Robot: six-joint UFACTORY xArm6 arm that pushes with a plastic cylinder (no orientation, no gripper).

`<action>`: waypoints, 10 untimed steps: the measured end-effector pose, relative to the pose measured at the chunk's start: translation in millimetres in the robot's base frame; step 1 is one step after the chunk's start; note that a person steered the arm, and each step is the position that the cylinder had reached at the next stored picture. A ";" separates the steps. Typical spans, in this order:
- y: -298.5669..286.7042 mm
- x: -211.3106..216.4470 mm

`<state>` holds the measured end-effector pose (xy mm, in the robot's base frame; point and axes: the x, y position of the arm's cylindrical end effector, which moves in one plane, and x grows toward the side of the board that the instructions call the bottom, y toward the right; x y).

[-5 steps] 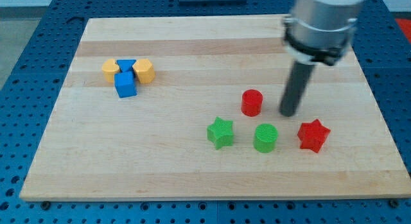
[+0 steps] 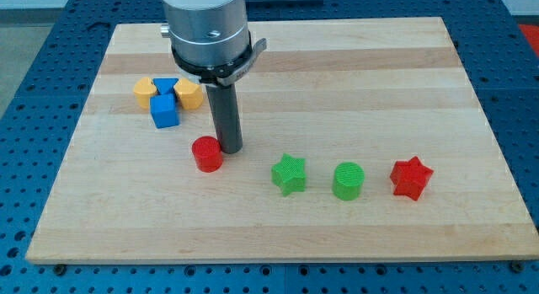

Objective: Push the red circle towards the left side of the green star

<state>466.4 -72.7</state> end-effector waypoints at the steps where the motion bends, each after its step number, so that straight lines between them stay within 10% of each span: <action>1: -0.6 -26.1; 3: -82.7 -18.0; 10: -31.9 20.3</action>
<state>486.7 -104.7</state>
